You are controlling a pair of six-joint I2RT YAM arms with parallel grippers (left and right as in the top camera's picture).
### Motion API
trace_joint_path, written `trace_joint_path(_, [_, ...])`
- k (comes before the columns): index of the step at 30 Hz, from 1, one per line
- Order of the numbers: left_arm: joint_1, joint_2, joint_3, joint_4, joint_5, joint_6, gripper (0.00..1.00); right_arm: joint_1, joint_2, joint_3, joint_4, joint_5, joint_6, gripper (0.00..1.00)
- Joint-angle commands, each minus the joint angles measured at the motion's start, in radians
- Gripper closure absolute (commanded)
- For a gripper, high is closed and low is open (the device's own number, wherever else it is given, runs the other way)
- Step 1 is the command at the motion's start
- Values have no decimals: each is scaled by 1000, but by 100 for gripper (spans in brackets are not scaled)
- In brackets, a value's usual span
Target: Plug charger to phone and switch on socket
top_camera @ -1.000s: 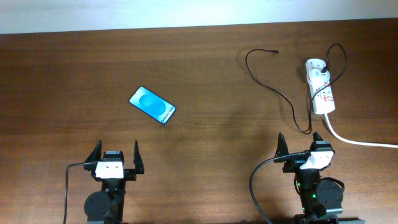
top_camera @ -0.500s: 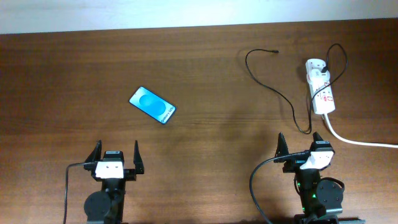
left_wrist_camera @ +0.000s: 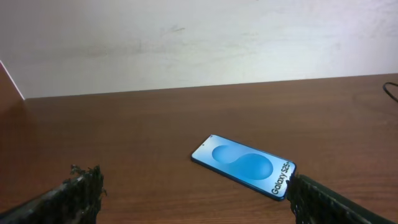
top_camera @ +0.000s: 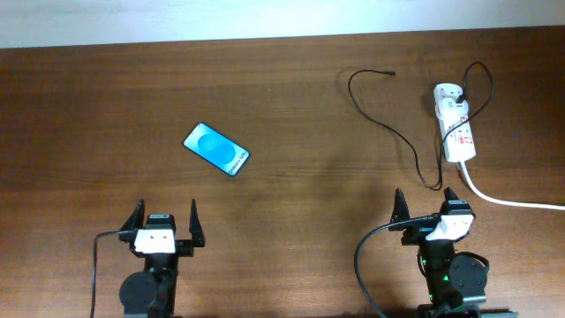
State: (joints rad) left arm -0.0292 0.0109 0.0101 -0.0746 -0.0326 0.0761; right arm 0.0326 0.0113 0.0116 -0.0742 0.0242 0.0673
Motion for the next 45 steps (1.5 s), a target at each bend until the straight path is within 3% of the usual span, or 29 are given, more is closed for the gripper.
trace_joint_path(1, [8, -4, 23, -42, 21, -159, 1, 6, -8, -6, -5, -13, -4, 2])
trace_joint_path(8, [8, 83, 263, -328, 71, -196, 1, 6, -8, -6, -5, -13, -4, 2])
trace_joint_path(18, [8, 529, 490, -326, 111, -221, 1, 6, -8, -6, -5, -13, -4, 1])
trace_joint_path(36, [8, 629, 515, -416, 119, -221, 1, 6, -8, -6, -5, -13, -4, 2])
trace_joint_path(45, [8, 1001, 944, -644, 111, -230, 1, 6, -8, -6, -5, -13, -4, 1])
